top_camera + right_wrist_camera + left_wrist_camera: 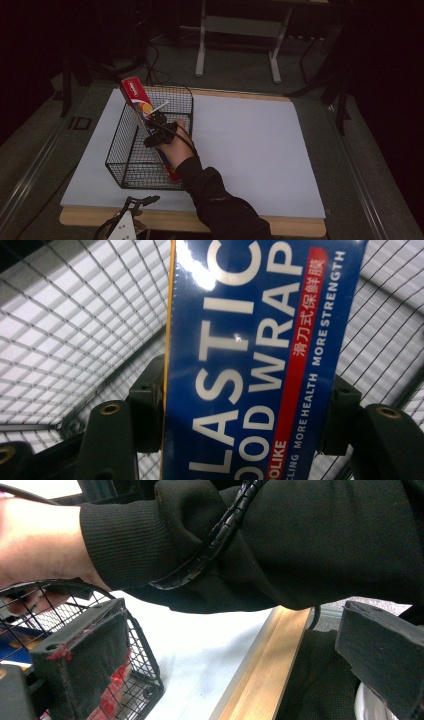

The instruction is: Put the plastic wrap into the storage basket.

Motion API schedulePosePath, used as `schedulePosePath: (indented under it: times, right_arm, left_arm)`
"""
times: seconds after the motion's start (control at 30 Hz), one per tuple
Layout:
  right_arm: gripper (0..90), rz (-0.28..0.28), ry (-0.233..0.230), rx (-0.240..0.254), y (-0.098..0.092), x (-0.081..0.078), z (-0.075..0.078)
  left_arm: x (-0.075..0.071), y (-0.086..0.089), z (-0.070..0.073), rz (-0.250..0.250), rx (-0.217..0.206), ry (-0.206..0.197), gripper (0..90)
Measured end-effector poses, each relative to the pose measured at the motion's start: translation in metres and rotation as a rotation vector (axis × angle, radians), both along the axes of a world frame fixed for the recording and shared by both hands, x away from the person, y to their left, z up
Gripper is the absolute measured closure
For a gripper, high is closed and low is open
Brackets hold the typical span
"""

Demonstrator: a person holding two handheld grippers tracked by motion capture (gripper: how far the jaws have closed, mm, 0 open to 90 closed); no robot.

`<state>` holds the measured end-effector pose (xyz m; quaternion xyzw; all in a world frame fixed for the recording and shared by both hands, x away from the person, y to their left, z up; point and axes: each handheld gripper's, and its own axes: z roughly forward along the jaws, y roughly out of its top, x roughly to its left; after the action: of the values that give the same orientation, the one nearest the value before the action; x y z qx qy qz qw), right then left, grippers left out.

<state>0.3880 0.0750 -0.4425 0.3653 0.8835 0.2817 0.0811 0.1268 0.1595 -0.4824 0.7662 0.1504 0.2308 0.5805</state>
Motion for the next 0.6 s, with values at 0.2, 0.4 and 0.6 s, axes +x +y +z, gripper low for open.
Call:
schedulePosePath:
  times: [0.2,0.4,0.6]
  right_arm:
    - [36.3,-0.001,0.000,-0.007,-0.001,0.002,-0.002]
    - [35.2,-0.023,0.000,-0.014,-0.004,0.006,-0.005]
    - [34.9,-0.045,0.004,-0.026,-0.005,0.012,-0.006]
  left_arm:
    - [0.000,-0.001,0.000,-0.002,0.003,0.005,1.3]
    - [0.000,-0.001,-0.001,-0.003,0.005,0.006,1.3]
    - [0.000,-0.001,-0.001,-0.005,0.007,0.008,1.3]
